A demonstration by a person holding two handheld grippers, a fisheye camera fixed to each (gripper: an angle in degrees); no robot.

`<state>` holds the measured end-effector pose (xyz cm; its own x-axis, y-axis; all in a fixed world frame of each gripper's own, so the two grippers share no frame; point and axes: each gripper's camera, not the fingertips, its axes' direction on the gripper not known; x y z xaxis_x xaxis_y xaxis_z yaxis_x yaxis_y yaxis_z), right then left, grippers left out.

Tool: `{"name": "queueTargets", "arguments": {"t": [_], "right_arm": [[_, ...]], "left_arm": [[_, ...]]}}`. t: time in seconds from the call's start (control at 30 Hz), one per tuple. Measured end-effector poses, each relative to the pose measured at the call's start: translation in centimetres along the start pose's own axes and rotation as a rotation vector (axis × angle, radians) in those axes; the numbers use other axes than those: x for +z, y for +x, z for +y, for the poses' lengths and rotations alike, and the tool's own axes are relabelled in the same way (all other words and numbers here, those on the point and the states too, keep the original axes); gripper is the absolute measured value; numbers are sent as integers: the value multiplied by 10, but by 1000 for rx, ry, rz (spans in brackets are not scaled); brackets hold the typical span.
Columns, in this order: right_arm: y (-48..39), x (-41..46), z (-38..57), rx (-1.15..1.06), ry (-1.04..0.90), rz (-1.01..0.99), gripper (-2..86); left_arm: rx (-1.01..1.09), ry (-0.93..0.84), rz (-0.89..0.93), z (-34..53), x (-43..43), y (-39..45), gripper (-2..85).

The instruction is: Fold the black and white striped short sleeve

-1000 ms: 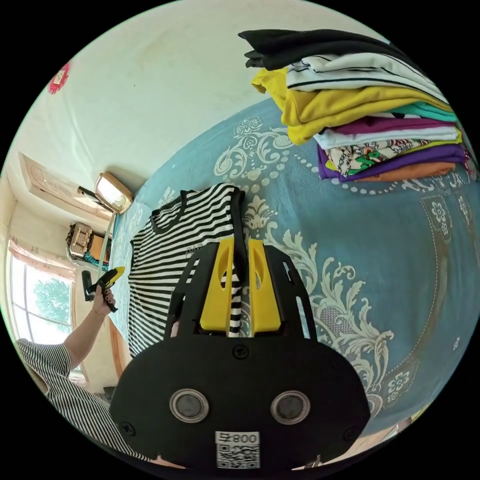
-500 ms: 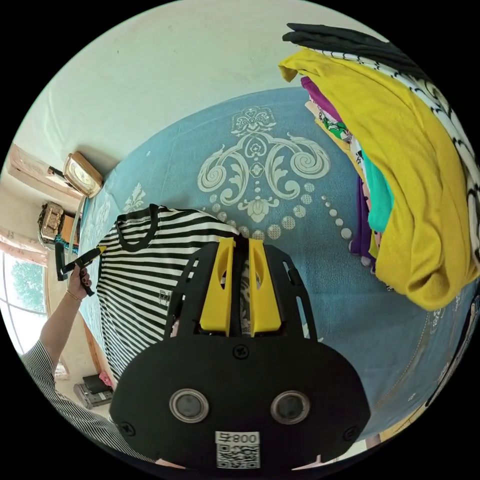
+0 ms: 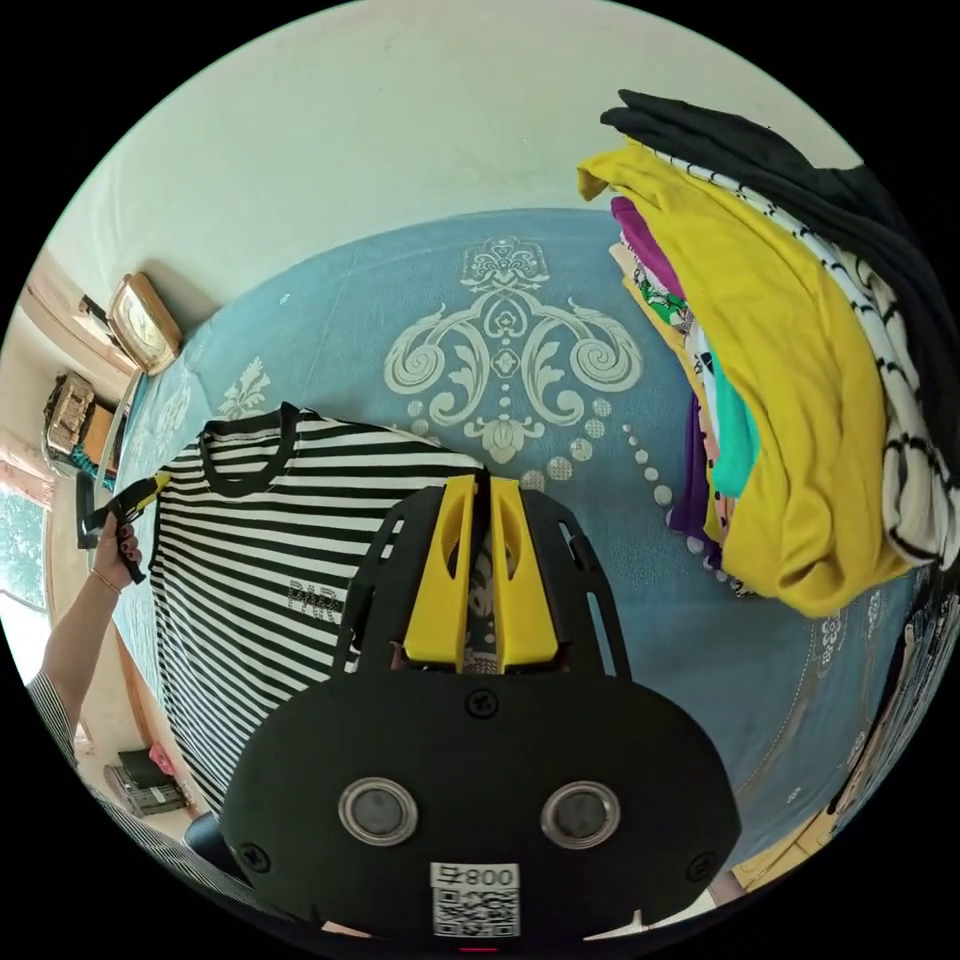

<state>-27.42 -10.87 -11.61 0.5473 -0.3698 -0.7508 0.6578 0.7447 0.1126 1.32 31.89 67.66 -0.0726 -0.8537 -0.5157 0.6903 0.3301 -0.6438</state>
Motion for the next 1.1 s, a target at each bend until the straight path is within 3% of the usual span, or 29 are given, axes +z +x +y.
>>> {"name": "queueTargets", "arguments": {"t": [0.17, 0.27, 0.5, 0.57, 0.73, 0.9, 1.03, 1.1], "right_arm": [[-9, -41, 22, 31, 176, 52, 8], [-31, -46, 24, -54, 213, -58, 3], [-101, 28, -4, -266, -37, 71, -2], [-112, 37, -1, -306, 0, 144, -4], [-117, 39, 8, -346, 33, 198, -4], [-90, -8, 27, -272, 99, 112, 0], [-58, -58, 85, -273, 123, -48, 1], [-49, -60, 113, -262, 83, -32, 1]], "left_arm": [[115, 126, -61, 30, -24, 36, 13], [240, 64, -75, 33, -9, 66, 7], [328, -82, -304, 24, 49, 105, 2], [351, -57, -343, 29, 56, 110, 2], [310, -35, -362, 45, 42, 119, 1], [424, 71, -254, 109, -18, 142, 2], [409, -39, -207, 181, -37, 128, 2], [358, -122, -225, 202, -31, 116, 2]]}}
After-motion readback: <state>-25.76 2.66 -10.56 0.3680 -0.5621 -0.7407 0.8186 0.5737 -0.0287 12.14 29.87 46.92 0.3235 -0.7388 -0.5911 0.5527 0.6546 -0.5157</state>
